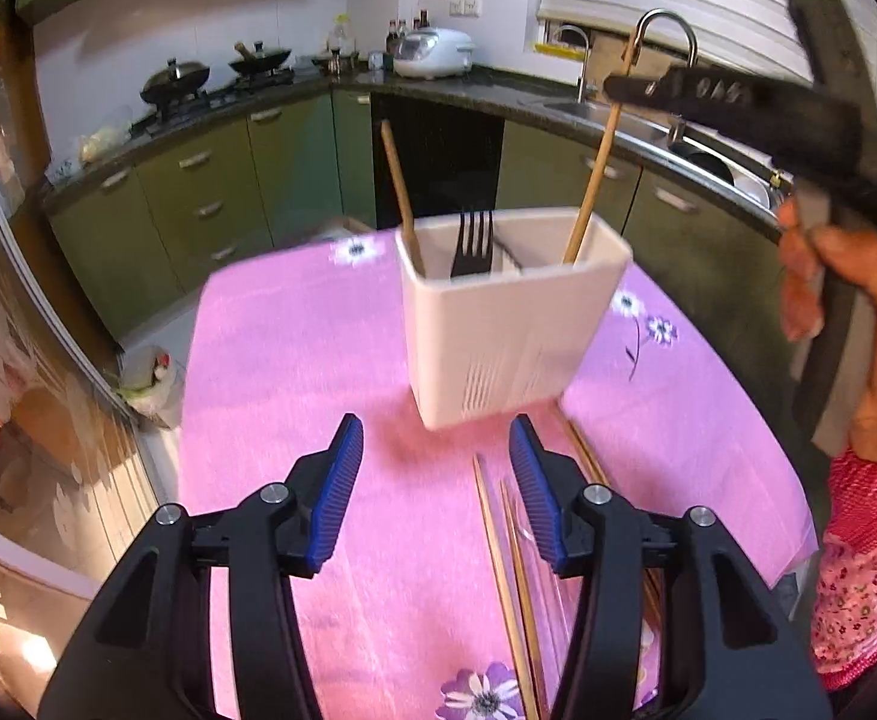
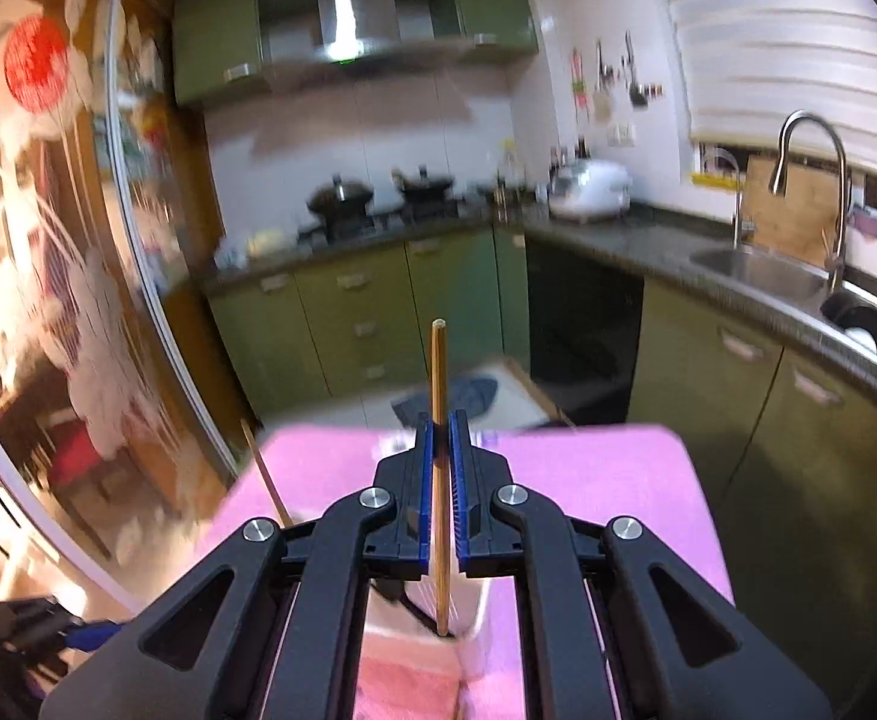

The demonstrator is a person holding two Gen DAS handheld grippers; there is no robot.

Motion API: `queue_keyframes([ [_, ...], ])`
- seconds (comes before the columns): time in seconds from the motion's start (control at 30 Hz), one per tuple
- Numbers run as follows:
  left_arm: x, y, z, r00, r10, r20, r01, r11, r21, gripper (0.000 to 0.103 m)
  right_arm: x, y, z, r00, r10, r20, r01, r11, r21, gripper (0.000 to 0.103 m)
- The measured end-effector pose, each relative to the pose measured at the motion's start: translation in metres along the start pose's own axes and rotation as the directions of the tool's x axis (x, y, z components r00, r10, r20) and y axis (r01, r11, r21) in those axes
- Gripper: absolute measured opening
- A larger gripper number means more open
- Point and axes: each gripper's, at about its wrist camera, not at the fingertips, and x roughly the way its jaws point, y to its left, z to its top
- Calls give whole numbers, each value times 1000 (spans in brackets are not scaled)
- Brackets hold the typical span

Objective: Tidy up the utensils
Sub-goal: 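Lower the chopstick into the white holder and open the right tool, then lower the left tool onto another wooden chopstick and close on it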

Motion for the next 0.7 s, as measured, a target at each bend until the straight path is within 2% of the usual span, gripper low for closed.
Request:
queue_keyframes([
  [0.1,12,-2,-10,999,-6,-43,6,1000,-8,52,17,-4,-25,998,-12,-54,11,1000,-8,8],
  [0.17,21,-3,-16,997,-11,-72,10,1000,-19,52,23,-6,-37,997,-14,-76,13,1000,-16,18],
  [0.23,33,-3,-22,994,-11,-106,8,999,-32,52,18,-8,-47,997,-17,-71,16,1000,-19,21],
  [0.43,72,-14,-42,980,6,-197,-13,999,-32,52,-46,-23,-75,999,-28,25,28,1000,9,23],
  [0.53,91,-16,-49,971,2,-239,-11,999,-38,52,-75,-35,-94,999,-21,32,20,999,33,23],
  [0.67,106,-18,-55,961,-3,-277,-8,999,-39,43,-104,-57,-116,999,-17,36,14,996,85,23],
  [0.7,108,-19,-56,960,2,-281,-13,999,-38,43,-109,-62,-119,999,-18,37,14,995,94,29],
])
